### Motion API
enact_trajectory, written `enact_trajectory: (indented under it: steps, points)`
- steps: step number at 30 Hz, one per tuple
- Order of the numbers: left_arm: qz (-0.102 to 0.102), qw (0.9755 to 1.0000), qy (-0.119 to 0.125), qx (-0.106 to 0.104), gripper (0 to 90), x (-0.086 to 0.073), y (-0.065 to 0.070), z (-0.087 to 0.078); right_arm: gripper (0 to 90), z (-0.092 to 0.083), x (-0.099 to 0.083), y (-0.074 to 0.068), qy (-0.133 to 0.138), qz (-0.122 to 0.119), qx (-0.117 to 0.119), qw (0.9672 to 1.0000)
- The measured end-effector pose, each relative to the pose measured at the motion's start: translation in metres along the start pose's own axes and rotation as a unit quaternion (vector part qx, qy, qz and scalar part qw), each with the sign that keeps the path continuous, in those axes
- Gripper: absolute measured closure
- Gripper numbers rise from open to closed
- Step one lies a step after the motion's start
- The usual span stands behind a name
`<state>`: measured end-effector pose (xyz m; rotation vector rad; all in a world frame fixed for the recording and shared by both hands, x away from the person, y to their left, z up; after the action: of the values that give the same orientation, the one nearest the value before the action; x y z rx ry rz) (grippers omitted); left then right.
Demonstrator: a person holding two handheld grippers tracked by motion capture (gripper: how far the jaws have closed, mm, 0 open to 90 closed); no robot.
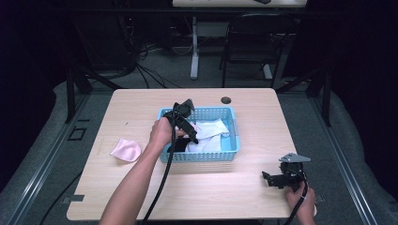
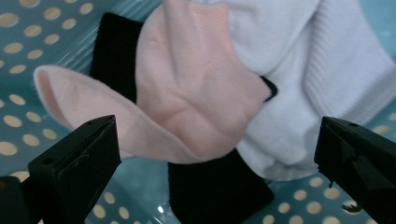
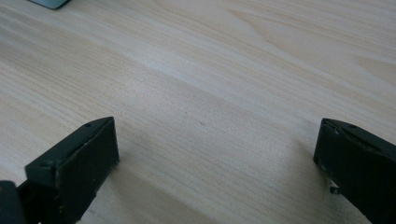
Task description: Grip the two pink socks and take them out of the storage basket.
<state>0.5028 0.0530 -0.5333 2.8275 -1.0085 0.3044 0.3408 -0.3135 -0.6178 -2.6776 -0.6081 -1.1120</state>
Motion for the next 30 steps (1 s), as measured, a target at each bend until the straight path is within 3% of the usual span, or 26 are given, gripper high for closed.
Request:
enact_trajectory:
  steps: [6, 11, 14, 20, 23, 27, 30]
  points:
    - [-0.011, 0.9998, -0.013, 0.01, 0.6, 0.001, -0.004, 0.01, 0.0, 0.0, 0.0, 0.0, 0.001, 0.0, 0.0, 1.0]
    - [-0.012, 0.9995, -0.012, 0.025, 18.0, 0.002, -0.005, 0.016, 0.0, 0.0, 0.0, 0.0, 0.0, 0.0, 0.0, 1.0]
    - [-0.012, 0.9996, -0.016, 0.021, 21.6, 0.002, -0.005, 0.018, 0.0, 0.0, 0.0, 0.0, 0.0, 0.0, 0.0, 1.0]
    - [-0.008, 0.9996, -0.022, 0.018, 42.2, -0.002, -0.007, 0.019, 0.0, 0.0, 0.0, 0.0, 0.0, 0.0, 0.0, 1.0]
    - [-0.011, 0.9998, -0.013, 0.005, 49.0, -0.003, -0.009, 0.017, 0.0, 0.0, 0.0, 0.0, 0.0, 0.0, 0.0, 1.0]
    - [-0.012, 0.9999, -0.006, 0.002, 52.9, -0.004, -0.011, 0.013, 0.0, 0.0, 0.0, 0.0, 0.0, 0.0, 0.0, 1.0]
    - [-0.016, 0.9999, -0.004, 0.003, 49.0, -0.006, -0.013, 0.01, 0.0, 0.0, 0.0, 0.0, 0.0, 0.0, 0.0, 1.0]
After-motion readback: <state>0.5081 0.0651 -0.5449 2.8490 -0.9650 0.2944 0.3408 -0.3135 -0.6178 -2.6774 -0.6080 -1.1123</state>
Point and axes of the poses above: each handheld gripper's, and its own axes: z roughly forward along the jaws, x roughly out of its top, y roughly to its right, the point moved 4 cm from there along z, roughly forward along the jaws
